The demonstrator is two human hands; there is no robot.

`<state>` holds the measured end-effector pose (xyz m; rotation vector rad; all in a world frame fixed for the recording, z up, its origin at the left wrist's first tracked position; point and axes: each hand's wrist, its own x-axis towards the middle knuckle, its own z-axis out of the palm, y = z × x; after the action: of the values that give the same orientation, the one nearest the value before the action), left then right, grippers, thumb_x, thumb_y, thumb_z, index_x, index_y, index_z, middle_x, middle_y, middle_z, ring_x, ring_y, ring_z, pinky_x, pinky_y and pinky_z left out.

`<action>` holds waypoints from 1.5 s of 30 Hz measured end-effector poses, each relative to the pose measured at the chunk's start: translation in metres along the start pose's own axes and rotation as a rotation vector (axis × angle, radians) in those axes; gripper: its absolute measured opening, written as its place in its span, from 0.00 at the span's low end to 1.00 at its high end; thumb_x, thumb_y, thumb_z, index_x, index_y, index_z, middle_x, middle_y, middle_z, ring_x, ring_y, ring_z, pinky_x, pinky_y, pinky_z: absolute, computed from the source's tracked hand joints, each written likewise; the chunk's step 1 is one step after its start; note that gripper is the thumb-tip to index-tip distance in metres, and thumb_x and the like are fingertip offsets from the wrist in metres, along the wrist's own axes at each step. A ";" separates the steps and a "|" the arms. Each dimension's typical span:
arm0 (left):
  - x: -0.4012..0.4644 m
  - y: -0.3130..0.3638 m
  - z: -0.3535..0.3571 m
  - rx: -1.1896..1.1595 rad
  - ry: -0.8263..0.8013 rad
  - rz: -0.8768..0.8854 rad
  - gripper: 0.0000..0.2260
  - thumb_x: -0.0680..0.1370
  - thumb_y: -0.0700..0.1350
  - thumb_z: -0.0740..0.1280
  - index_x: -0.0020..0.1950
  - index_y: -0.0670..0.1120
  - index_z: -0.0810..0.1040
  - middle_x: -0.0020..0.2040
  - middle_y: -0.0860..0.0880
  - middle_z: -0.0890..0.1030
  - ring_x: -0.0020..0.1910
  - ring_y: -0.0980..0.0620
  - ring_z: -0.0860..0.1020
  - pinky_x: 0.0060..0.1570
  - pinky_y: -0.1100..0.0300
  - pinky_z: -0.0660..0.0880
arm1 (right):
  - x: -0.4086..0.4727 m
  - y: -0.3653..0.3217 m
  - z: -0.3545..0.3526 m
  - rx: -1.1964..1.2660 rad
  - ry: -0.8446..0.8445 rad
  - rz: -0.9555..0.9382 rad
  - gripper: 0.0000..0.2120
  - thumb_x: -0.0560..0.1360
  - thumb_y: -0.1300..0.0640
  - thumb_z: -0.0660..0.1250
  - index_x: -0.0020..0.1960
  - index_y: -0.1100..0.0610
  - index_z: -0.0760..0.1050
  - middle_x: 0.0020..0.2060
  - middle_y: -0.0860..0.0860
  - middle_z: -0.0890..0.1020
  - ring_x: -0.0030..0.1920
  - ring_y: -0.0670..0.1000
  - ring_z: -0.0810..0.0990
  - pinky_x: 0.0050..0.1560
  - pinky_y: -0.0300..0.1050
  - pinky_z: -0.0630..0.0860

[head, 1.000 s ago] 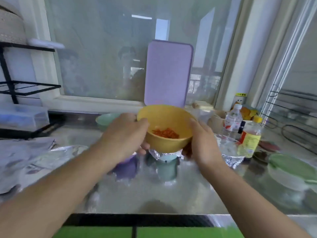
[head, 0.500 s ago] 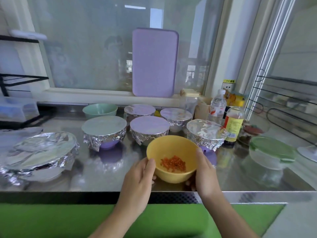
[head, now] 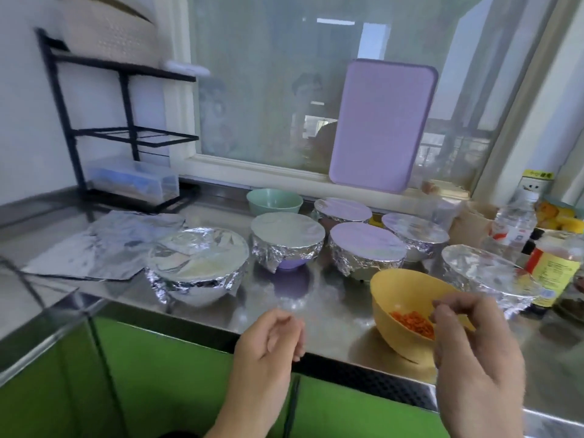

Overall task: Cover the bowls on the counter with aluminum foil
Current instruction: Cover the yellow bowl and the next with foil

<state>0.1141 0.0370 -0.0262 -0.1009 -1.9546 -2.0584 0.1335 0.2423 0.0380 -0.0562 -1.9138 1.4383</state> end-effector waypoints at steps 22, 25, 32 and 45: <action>0.078 0.052 -0.176 0.162 0.294 -0.270 0.07 0.83 0.50 0.68 0.60 0.60 0.75 0.54 0.52 0.81 0.39 0.51 0.86 0.37 0.54 0.85 | -0.027 -0.054 0.261 -0.170 -0.603 0.383 0.07 0.79 0.49 0.66 0.48 0.53 0.76 0.42 0.50 0.85 0.45 0.53 0.84 0.51 0.53 0.81; 0.114 0.044 -0.182 0.205 0.348 -0.291 0.04 0.85 0.48 0.65 0.59 0.54 0.75 0.49 0.47 0.84 0.37 0.50 0.86 0.40 0.49 0.86 | -0.019 -0.046 0.292 -0.032 -0.580 0.462 0.05 0.81 0.52 0.64 0.53 0.51 0.77 0.48 0.46 0.85 0.50 0.47 0.83 0.49 0.44 0.78; 0.224 0.012 -0.192 0.184 0.391 -0.297 0.09 0.85 0.49 0.63 0.62 0.47 0.75 0.55 0.43 0.83 0.46 0.44 0.87 0.40 0.50 0.85 | 0.019 -0.030 0.378 0.310 -0.620 0.648 0.14 0.80 0.61 0.61 0.62 0.52 0.80 0.52 0.54 0.88 0.51 0.54 0.88 0.47 0.48 0.86; 0.216 0.006 -0.129 0.338 0.356 -0.240 0.08 0.75 0.54 0.67 0.50 0.52 0.79 0.45 0.51 0.84 0.46 0.45 0.83 0.52 0.45 0.80 | 0.066 -0.054 0.266 -0.125 -0.487 0.061 0.08 0.78 0.58 0.64 0.52 0.51 0.80 0.46 0.44 0.84 0.47 0.45 0.81 0.51 0.42 0.78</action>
<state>-0.0699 -0.1262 0.0252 0.5571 -2.1205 -1.6917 -0.0459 0.0341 0.0895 0.1965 -2.4120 1.4656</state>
